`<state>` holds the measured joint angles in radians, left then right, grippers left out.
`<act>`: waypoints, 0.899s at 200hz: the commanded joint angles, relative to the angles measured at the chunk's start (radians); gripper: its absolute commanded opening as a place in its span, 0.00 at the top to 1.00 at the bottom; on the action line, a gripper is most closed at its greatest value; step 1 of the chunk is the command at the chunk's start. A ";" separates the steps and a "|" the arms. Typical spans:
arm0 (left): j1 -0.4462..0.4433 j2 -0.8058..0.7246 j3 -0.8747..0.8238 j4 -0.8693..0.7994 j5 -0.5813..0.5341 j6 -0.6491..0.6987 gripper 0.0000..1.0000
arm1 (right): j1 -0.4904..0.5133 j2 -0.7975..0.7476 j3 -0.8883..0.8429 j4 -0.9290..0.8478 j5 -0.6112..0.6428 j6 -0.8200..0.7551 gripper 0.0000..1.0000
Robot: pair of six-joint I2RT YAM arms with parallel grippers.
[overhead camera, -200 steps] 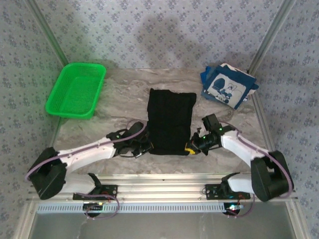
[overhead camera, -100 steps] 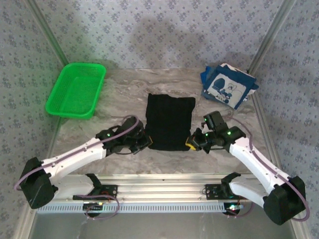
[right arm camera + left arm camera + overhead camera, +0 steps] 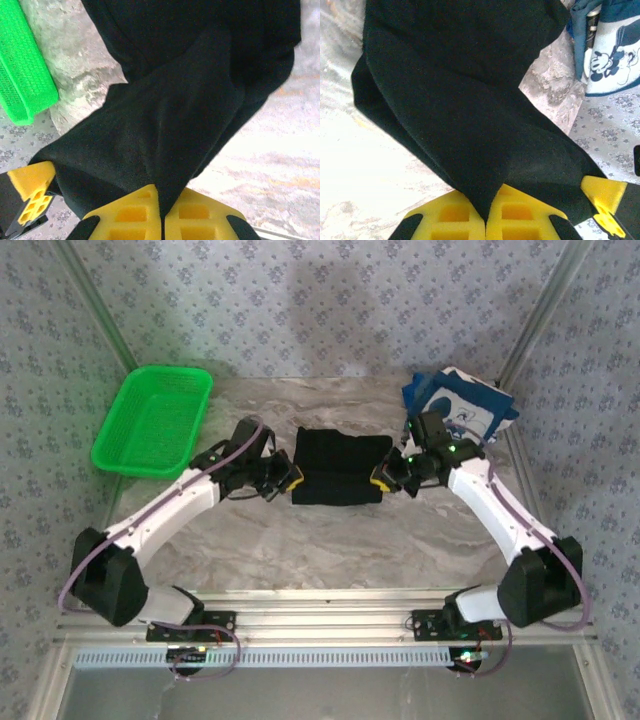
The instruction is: Fold and stack the t-shirts
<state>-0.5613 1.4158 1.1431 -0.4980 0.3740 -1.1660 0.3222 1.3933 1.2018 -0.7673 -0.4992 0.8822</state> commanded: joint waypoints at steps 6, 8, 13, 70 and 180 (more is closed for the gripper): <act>0.044 0.077 0.076 0.009 0.078 0.058 1.00 | -0.042 0.087 0.091 -0.023 -0.027 -0.078 1.00; 0.047 0.084 0.079 0.013 0.081 0.058 1.00 | -0.043 0.094 0.096 -0.024 -0.025 -0.082 1.00; 0.056 0.102 0.089 0.019 0.090 0.060 1.00 | -0.050 0.112 0.108 -0.025 -0.027 -0.092 1.00; 0.147 0.305 0.241 0.028 0.188 0.110 1.00 | -0.115 0.306 0.247 -0.035 -0.036 -0.161 1.00; 0.229 0.620 0.510 0.025 0.244 0.147 1.00 | -0.195 0.604 0.495 -0.061 -0.027 -0.206 1.00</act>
<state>-0.3672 1.9766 1.5757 -0.4603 0.6258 -1.0451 0.1574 1.9446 1.6344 -0.7895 -0.5644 0.7013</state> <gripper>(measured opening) 0.046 0.075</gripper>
